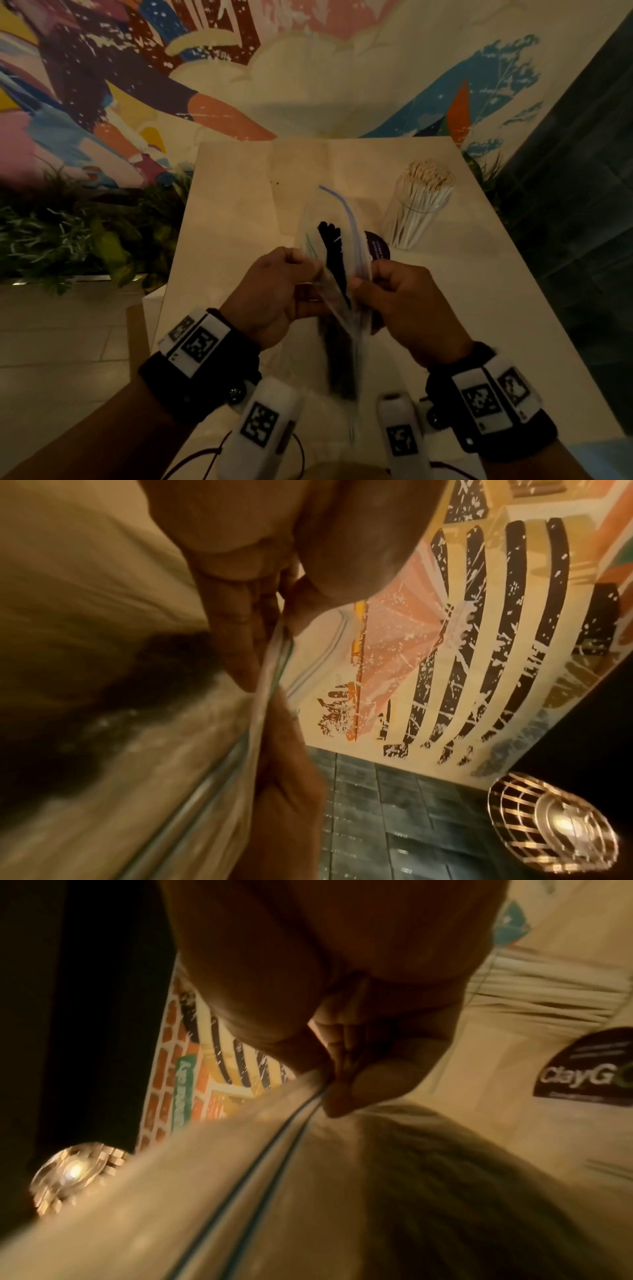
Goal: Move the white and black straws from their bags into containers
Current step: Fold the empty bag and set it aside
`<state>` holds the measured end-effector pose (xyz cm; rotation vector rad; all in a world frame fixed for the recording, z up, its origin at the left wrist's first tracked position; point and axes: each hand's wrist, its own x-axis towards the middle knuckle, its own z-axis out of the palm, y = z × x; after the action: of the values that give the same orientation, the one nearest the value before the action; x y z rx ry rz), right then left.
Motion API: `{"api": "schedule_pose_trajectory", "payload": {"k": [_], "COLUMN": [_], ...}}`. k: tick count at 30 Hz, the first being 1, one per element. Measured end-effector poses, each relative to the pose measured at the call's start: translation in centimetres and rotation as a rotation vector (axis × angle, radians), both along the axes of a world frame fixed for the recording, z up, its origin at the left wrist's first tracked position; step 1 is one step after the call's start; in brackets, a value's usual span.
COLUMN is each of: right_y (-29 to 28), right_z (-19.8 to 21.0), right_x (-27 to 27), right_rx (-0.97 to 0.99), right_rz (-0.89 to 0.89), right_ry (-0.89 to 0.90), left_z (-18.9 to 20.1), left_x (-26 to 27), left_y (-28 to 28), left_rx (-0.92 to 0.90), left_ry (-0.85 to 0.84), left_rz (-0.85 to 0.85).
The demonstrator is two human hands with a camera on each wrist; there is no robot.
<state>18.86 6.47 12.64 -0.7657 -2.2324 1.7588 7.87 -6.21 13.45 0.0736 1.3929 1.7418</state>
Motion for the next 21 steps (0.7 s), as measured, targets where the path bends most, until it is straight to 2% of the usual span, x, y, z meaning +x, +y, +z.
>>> {"api": "schedule_pose_trajectory", "payload": {"k": [4, 6, 8, 10, 13, 14, 16, 17, 18, 20, 21], "right_y": [3.8, 5.4, 5.7, 5.4, 4.8, 4.6, 4.2, 4.0, 3.9, 3.6, 3.5], "right_z": [-0.3, -0.7, -1.1, -1.2, -1.0, -1.0, -1.0, -1.0, -1.1, -1.5, -2.0], "right_x": [1.7, 2.5, 2.8, 2.9, 2.6, 2.5, 2.2, 2.0, 2.0, 2.0, 2.2], "right_rx": [-0.142, -0.223, -0.278, -0.309, -0.366, -0.364, -0.357, -0.371, -0.384, -0.481, -0.549], "right_rz": [-0.271, -0.356, -0.349, -0.325, -0.268, -0.247, -0.17, -0.117, -0.049, 0.049, 0.037], "right_ry": [0.047, 0.04, 0.038, 0.066, 0.083, 0.088, 0.101, 0.1, 0.087, 0.08, 0.089], "left_z": [-1.0, -1.5, -1.9, -1.9, -3.7, -4.3, -5.1, -5.8, -7.9, -12.3, -13.7], "left_x": [-2.5, -3.5, -3.6, -3.6, -5.4, -5.8, -5.7, -5.1, -5.3, -7.9, -9.0], "left_y": [-2.0, -3.4, -4.4, -4.9, -6.0, -6.6, -6.8, -6.7, -6.6, -7.2, -7.0], "left_rx": [-0.011, -0.031, -0.042, -0.076, -0.203, -0.252, -0.373, -0.43, -0.408, -0.455, -0.497], "left_ry": [-0.106, -0.129, -0.103, -0.049, 0.215, 0.389, 0.715, 0.752, 0.747, 0.909, 0.979], "left_rz": [0.204, 0.182, 0.085, 0.084, 0.091, 0.008, -0.322, -0.437, -0.481, -0.456, -0.474]}}
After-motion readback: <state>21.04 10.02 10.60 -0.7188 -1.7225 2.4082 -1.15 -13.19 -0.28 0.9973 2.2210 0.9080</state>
